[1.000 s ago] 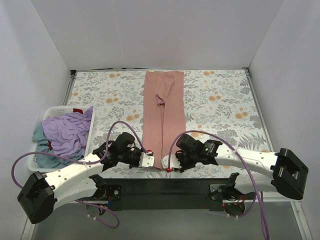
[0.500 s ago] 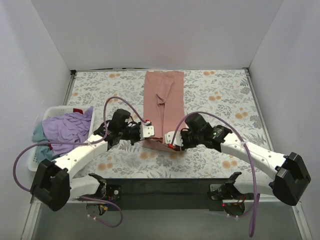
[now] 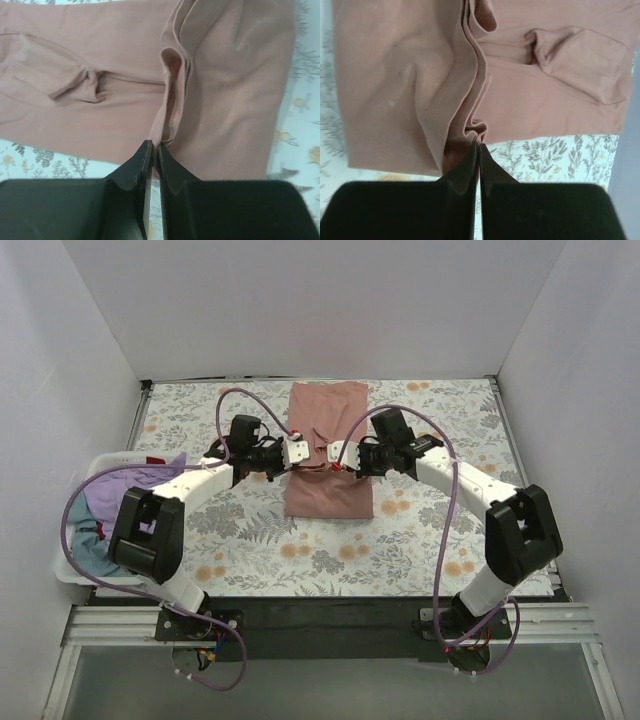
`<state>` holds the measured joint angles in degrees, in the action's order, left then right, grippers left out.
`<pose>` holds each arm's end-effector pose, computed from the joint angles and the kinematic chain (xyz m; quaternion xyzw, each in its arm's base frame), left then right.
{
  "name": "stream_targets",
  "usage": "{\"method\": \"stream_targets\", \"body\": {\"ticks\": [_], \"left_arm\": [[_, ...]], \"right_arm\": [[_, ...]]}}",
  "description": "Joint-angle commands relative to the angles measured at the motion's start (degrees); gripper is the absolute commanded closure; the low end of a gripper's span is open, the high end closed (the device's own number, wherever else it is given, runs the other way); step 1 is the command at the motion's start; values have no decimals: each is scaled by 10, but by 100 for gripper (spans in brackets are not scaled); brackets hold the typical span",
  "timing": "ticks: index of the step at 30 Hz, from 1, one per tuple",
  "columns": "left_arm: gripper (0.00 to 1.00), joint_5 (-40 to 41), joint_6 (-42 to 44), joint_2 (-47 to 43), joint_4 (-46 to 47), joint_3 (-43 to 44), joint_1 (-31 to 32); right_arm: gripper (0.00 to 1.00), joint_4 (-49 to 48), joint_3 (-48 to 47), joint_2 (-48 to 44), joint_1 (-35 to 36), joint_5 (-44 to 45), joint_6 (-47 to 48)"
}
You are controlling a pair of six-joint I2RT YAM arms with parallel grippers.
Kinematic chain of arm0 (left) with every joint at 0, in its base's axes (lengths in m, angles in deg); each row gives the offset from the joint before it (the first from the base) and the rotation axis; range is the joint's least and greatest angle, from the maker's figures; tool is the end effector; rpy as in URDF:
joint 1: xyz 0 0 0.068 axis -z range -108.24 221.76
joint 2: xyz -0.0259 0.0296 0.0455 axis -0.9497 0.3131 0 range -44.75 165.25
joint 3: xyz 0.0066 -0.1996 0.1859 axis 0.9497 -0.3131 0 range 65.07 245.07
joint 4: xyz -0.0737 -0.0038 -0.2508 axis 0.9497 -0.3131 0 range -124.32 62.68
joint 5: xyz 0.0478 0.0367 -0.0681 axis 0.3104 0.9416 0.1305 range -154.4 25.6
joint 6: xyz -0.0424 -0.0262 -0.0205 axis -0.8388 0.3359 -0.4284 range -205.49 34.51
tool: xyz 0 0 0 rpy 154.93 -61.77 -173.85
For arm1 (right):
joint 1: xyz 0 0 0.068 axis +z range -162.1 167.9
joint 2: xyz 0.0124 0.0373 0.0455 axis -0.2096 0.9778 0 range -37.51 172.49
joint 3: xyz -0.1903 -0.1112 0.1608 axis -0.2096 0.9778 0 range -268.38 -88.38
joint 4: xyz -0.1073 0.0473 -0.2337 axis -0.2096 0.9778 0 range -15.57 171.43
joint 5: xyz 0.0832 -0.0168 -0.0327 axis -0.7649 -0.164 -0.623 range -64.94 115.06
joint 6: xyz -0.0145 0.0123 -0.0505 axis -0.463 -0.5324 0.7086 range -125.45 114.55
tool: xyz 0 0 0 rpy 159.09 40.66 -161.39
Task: Fold and stack the t-shirts
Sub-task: Fold the tshirt
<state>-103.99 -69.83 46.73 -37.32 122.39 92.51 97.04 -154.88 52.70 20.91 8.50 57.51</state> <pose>0.3062 -0.1402 0.2188 0.3961 0.7820 -0.3280 0.3522 0.2831 0.1959 0.2557 -0.7183 0.5751 0.0340 0.3901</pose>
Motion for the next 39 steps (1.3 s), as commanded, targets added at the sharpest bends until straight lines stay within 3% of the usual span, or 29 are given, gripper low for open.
{"method": "stream_targets", "body": {"ticks": [1, 14, 30, 39], "left_arm": [[100, -19, 27, 37, 37, 45, -18], [100, -8, 21, 174, 81, 153, -48], [100, 11, 40, 243, 96, 196, -62], [93, 13, 31, 277, 118, 222, -62]], "right_arm": [[99, -22, -63, 44, -17, -30, 34], [99, -47, -188, 206, -59, -33, 61], [99, -71, -235, 275, -74, -23, 67], [99, -73, -247, 294, -74, 17, 68]]}}
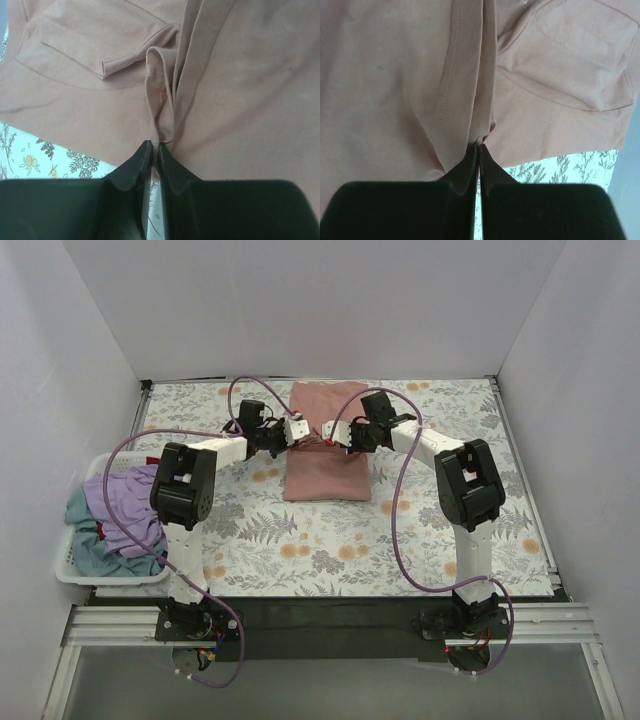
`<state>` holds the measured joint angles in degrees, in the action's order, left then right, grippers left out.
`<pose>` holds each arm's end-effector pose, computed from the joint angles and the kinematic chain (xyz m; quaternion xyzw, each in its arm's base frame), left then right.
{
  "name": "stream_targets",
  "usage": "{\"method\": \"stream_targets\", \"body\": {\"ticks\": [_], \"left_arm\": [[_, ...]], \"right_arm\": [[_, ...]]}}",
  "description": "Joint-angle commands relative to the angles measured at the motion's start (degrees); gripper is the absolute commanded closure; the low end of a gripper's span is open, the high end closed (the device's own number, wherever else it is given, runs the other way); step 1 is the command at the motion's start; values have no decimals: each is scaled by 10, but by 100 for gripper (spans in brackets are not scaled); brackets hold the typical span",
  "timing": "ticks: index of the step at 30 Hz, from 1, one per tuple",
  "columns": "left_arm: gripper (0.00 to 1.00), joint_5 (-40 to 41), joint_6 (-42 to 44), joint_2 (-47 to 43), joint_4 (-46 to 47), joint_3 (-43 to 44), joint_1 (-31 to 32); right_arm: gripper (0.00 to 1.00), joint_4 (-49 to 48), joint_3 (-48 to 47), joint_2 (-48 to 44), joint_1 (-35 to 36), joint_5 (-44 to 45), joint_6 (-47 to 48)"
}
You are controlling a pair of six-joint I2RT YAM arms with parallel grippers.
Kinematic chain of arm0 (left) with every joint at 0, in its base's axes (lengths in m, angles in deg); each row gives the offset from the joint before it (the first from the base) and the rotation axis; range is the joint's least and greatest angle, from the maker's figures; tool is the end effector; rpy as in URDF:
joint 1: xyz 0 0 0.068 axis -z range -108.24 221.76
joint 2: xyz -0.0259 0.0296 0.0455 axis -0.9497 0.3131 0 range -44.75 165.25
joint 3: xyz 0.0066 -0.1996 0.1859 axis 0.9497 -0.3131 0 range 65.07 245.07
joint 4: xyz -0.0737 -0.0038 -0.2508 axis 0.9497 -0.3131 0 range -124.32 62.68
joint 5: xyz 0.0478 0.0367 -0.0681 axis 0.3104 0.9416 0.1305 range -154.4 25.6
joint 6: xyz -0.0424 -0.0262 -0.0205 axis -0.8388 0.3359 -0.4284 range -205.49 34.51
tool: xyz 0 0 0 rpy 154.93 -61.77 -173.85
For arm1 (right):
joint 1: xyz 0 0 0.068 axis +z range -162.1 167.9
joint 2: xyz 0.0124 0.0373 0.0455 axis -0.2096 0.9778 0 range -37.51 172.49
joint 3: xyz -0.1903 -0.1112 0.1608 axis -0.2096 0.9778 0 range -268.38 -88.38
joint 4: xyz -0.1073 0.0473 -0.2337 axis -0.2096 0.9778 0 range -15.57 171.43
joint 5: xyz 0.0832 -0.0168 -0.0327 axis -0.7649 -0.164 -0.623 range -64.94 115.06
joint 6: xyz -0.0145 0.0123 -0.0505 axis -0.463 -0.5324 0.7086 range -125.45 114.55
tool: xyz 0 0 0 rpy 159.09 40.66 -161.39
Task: Fold and stack the t-shirts
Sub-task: Fold the tshirt
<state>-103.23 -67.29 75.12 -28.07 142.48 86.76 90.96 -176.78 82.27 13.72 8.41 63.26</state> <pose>0.4259 -0.1372 0.1516 0.3738 0.7918 -0.2946 0.3828 0.4133 0.2112 0.1860 -0.7136 0.5885 -0.0041 0.3800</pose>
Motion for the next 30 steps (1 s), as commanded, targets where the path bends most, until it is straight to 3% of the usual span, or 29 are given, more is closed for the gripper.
{"method": "stream_targets", "body": {"ticks": [1, 2, 7, 8, 9, 10, 14, 15, 18, 22, 27, 30], "left_arm": [[90, 6, -4, -7, 29, 25, -4], [79, 16, -16, -9, 32, 29, -4], [67, 67, -166, -33, 23, 77, -19], [65, 64, -235, -42, 10, 92, -24], [60, 54, -260, -65, -38, 97, -34], [47, 42, -289, -78, -58, 99, -37], [39, -8, -440, -147, -128, 74, -36], [35, -19, -513, -154, -144, 60, -33], [33, -57, -610, -170, -161, 37, -21], [33, -87, -747, -160, -134, -24, 3], [35, -131, -836, -112, -83, -60, 20], [37, -135, -873, -105, -55, -95, 22]], "right_arm": [[99, -12, -29, -2, -2, 27, 12], [90, -13, -31, -2, -2, 49, 12], [57, -8, -55, -31, -14, 100, -22], [47, -6, -64, -50, -18, 101, -41], [43, -4, -69, -60, -21, 107, -56], [38, 3, -73, -68, -25, 108, -71], [28, 115, -114, -103, -27, 61, -193], [22, 133, -127, -106, -25, 24, -255], [18, 185, -127, -112, -24, -63, -352], [19, 184, -74, -114, -24, -178, -513], [40, 150, -16, -70, -24, -273, -610], [49, 101, 37, -59, -24, -285, -655]]}}
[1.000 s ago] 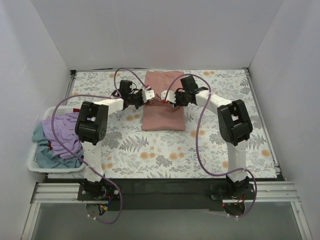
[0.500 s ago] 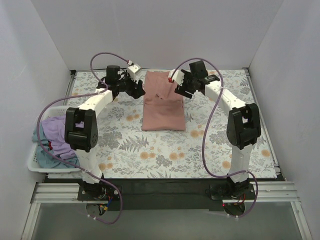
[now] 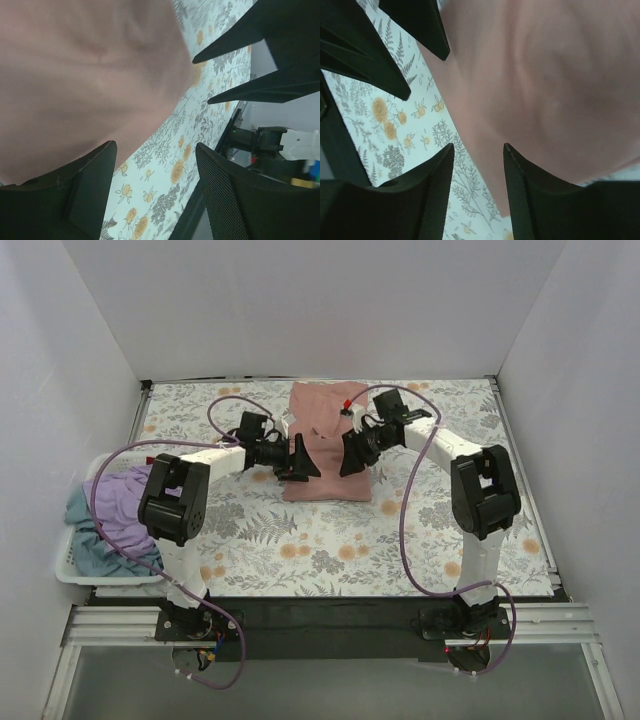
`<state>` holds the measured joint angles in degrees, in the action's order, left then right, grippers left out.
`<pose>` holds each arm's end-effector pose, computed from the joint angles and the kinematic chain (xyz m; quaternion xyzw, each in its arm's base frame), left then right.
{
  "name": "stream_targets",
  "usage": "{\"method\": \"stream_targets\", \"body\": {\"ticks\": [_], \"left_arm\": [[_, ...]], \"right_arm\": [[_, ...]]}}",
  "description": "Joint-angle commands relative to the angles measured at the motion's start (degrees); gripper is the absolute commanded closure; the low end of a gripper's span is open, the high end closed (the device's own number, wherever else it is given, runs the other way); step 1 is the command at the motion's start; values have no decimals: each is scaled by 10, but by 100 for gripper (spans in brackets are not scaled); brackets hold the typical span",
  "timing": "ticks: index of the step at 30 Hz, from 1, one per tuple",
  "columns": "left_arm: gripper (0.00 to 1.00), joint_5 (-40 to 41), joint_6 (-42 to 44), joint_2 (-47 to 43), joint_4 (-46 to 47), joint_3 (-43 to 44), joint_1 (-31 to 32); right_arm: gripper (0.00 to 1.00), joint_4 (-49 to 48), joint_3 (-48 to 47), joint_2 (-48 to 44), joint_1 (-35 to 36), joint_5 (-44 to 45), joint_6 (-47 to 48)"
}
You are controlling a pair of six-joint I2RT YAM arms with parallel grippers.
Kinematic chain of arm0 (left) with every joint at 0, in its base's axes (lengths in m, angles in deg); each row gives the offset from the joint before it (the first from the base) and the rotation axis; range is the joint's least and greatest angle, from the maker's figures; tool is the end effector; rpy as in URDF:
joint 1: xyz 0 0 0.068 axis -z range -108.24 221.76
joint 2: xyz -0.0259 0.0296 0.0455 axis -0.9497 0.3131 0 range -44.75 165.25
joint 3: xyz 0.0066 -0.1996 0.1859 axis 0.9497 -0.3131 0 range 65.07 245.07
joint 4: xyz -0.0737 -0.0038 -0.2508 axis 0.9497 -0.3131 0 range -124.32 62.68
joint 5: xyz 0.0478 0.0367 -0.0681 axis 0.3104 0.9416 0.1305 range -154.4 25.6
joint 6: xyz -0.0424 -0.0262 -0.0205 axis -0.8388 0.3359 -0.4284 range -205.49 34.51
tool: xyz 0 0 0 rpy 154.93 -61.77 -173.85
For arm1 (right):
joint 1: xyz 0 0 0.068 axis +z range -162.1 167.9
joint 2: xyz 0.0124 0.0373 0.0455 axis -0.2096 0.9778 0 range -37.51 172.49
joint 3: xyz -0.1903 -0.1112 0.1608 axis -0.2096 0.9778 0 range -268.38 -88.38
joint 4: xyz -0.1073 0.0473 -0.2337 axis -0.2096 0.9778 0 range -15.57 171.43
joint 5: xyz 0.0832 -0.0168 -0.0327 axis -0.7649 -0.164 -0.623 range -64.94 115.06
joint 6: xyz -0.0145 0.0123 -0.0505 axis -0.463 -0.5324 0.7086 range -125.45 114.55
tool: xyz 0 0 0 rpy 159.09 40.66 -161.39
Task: Fold and stack the t-shirts
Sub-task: Fold the tshirt
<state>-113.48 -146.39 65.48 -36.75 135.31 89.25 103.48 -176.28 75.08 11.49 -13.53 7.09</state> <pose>0.3742 -0.1461 0.1758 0.1817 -0.8460 0.5013 0.0018 0.3846 0.1921 0.2272 -0.3759 0.8209 0.3409 0.2620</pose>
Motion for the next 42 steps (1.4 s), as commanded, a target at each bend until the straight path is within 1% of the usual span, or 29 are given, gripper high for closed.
{"method": "stream_targets", "body": {"ticks": [1, 5, 7, 10, 13, 15, 16, 18, 19, 20, 21, 22, 23, 24, 25, 26, 27, 29, 30, 31, 33, 36, 38, 42], "left_arm": [[37, -32, -81, -6, 36, -35, -3], [40, -18, -78, 1, 37, -92, -9], [41, 5, -76, 12, 39, -127, -20], [42, 11, -80, 23, 42, -157, -48], [43, -15, -63, 10, 38, -167, -66], [43, -66, -46, -12, 35, -171, -66], [44, -86, -20, -29, 39, -174, -66], [44, -106, 30, -91, 37, -177, -64], [44, -105, 95, -110, 35, -176, -65], [44, -97, 144, -139, -1, -170, -64], [44, -80, 189, -151, -21, -164, -65], [44, -68, 235, -162, -34, -158, -64], [44, -54, 317, -174, -54, -149, -64], [43, -41, 366, -193, -58, -148, -63], [42, -33, 408, -202, -58, -150, -62], [42, -23, 501, -208, -58, -157, -57], [42, -12, 547, -210, -59, -164, -53], [42, 8, 642, -212, -57, -186, -43], [43, 10, 718, -210, -57, -193, -40], [43, 16, 754, -207, -53, -204, -37], [44, 34, 786, -201, -10, -228, -24], [44, 50, 811, -185, 20, -237, -4], [44, 62, 813, -174, 51, -243, 9], [44, 94, 847, -141, 57, -251, 29]], "right_arm": [[51, -34, 44, 17, -3, -66, -100], [55, -76, 132, 47, -21, -60, -121], [55, -87, 158, 60, -42, -52, -140], [58, -93, 192, 74, -73, -39, -133], [59, -83, 214, 48, -93, -54, -127], [58, -54, 215, 25, -91, -80, -96], [58, -47, 215, 9, -90, -90, -70], [57, -29, 208, -35, -91, -92, -36], [56, -7, 196, -60, -91, -82, 25], [55, -1, 192, -75, -89, -64, 56], [55, 2, 191, -87, -89, -26, 92], [54, -1, 195, -101, -87, -5, 122], [52, -4, 200, -126, -85, 11, 177], [50, -13, 205, -137, -76, 45, 197], [47, -33, 221, -158, -72, 59, 214], [46, -47, 230, -169, -65, 71, 258], [44, -64, 243, -178, -57, 103, 277], [41, -114, 282, -201, -29, 133, 322], [41, -126, 292, -207, -19, 158, 359], [40, -137, 300, -209, 0, 169, 375], [40, -152, 313, -208, 12, 172, 398], [40, -169, 324, -199, 36, 185, 414], [39, -180, 330, -194, 47, 192, 425], [39, -178, 331, -173, 68, 206, 426]]}}
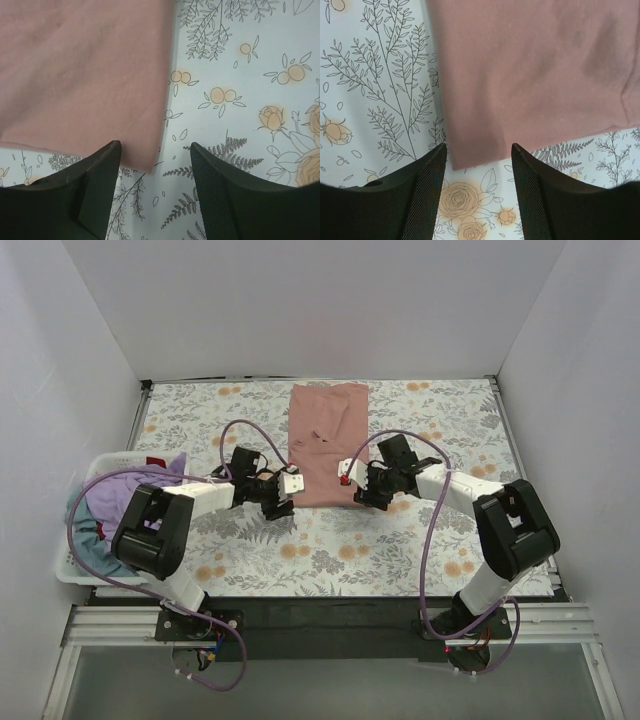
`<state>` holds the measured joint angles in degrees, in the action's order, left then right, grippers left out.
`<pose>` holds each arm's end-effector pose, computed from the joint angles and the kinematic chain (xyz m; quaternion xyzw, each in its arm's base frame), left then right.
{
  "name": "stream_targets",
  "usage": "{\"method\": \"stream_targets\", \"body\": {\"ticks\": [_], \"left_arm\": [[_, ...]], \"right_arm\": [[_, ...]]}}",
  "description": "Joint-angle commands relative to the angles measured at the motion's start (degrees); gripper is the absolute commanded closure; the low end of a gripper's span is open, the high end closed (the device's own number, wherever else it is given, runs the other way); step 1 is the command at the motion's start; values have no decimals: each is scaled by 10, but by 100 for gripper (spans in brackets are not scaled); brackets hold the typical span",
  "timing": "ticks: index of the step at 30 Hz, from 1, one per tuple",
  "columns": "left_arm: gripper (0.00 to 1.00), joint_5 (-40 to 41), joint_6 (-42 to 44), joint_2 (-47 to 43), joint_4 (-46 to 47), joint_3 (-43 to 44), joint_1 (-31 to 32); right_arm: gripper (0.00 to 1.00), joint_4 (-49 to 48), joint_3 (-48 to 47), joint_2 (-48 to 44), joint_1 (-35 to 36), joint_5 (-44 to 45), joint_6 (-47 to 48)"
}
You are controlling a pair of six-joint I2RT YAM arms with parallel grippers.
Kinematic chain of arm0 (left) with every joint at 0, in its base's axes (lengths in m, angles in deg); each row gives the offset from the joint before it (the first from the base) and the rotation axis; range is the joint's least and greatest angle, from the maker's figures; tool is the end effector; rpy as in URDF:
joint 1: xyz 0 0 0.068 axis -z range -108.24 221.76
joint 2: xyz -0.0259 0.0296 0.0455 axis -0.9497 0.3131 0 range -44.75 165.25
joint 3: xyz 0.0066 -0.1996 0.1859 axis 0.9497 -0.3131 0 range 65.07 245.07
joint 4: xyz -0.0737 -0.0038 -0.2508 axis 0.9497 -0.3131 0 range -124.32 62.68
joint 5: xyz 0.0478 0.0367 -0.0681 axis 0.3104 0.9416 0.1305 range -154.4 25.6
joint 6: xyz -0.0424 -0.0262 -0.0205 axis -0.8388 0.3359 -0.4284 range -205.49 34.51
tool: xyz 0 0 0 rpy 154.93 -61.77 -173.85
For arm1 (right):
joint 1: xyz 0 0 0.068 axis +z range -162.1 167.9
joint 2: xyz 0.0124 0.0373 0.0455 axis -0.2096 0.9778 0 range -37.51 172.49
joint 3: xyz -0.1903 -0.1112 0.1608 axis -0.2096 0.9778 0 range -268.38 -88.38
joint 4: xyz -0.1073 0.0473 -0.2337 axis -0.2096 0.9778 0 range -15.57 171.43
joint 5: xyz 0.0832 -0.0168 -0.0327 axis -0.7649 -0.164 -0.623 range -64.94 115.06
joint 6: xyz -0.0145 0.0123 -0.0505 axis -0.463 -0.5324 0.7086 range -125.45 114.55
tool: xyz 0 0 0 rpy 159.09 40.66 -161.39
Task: Fold and stack the t-shirts
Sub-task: Fold the tshirt
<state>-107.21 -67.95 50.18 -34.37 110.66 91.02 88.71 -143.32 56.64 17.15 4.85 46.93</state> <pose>0.2783 -0.1228 0.1464 0.3815 0.8124 -0.3535 0.2638 0.2827 0.1723 0.1820 -0.6527 0.6717 0.1014 0.3354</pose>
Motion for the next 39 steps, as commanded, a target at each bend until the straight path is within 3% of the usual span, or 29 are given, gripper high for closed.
{"method": "stream_targets", "body": {"ticks": [1, 6, 12, 13, 15, 16, 18, 19, 24, 32, 39], "left_arm": [[44, 35, 63, 17, 33, -2, 12], [54, 61, 65, 43, 41, 1, 15], [83, 76, 50, 50, 13, 20, 15], [91, 71, 49, 46, 7, 20, 15], [97, 67, 43, 43, -1, 25, 15], [99, 64, 42, 40, -6, 27, 15], [100, 59, 33, 32, -20, 38, 15], [100, 58, 19, 27, -24, 43, 15], [100, 54, -41, -23, -53, 92, 12], [100, 49, -65, -87, -151, 172, 11], [100, 2, -33, -196, -253, 134, 31]], "right_arm": [[39, -34, 5, 21, 14, 26, 32], [44, -37, 18, 45, 14, 47, 53], [56, -36, 50, 34, 15, 54, 73], [61, -36, 55, 31, 15, 55, 75], [68, -33, 57, 26, 16, 56, 74], [80, -31, 56, 22, 16, 55, 74], [97, -20, 43, 17, 16, 53, 71], [99, -11, 34, 12, 17, 53, 67], [99, 55, -35, -18, 12, 55, 59], [99, 192, -146, -75, 4, 42, 53], [99, 312, -111, -155, 52, 12, 18]]}}
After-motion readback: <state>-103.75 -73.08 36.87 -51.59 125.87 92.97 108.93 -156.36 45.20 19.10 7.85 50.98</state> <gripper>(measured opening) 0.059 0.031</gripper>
